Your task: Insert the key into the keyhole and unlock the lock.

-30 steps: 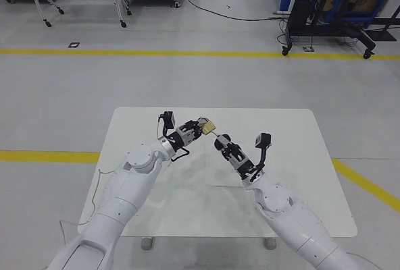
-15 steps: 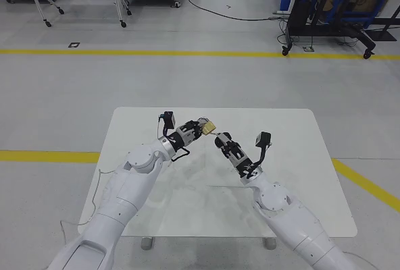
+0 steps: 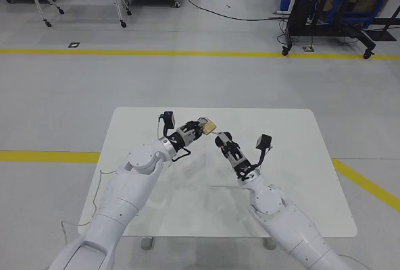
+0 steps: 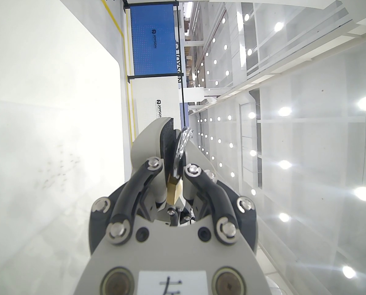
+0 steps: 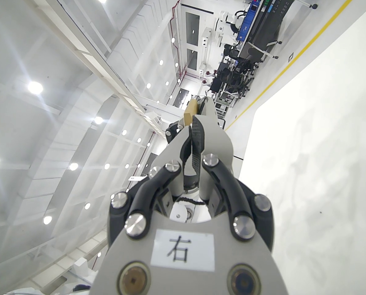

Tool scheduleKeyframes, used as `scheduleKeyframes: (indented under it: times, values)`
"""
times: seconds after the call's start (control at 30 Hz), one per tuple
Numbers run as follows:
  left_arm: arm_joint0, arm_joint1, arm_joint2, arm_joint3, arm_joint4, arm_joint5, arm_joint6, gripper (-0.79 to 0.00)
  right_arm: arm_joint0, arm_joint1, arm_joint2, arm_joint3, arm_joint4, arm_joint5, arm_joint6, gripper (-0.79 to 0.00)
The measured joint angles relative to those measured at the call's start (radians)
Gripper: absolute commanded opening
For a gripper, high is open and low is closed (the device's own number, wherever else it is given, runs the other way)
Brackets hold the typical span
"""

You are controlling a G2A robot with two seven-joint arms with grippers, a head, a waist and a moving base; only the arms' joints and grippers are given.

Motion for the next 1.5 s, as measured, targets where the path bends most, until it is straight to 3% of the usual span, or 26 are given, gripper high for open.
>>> scheduleKeyframes:
  times: [0.47,0.67,0.83,1.13,1.5]
  values:
    - [0.000,-0.003,-0.006,0.004,0.003,0.012,0.002,-0.785,-0.006,-0.025,0.021,0.007,-0.023,-0.022,-0.030,-0.785]
    - [-0.003,-0.003,-0.006,0.010,0.016,0.045,0.009,-0.785,-0.019,-0.031,0.048,0.013,-0.177,-0.075,-0.149,-0.785]
    - [-0.009,-0.006,0.003,0.018,0.020,0.090,0.003,-0.785,-0.021,-0.042,0.048,0.023,-0.346,-0.031,-0.266,-0.785]
    - [-0.022,-0.014,0.011,0.041,0.004,0.125,0.000,-0.785,0.002,-0.071,0.020,0.077,-0.502,0.067,-0.387,-0.785]
    - [-0.028,-0.018,0.012,0.055,0.000,0.133,-0.005,-0.785,0.019,-0.093,0.001,0.125,-0.594,0.113,-0.372,-0.785]
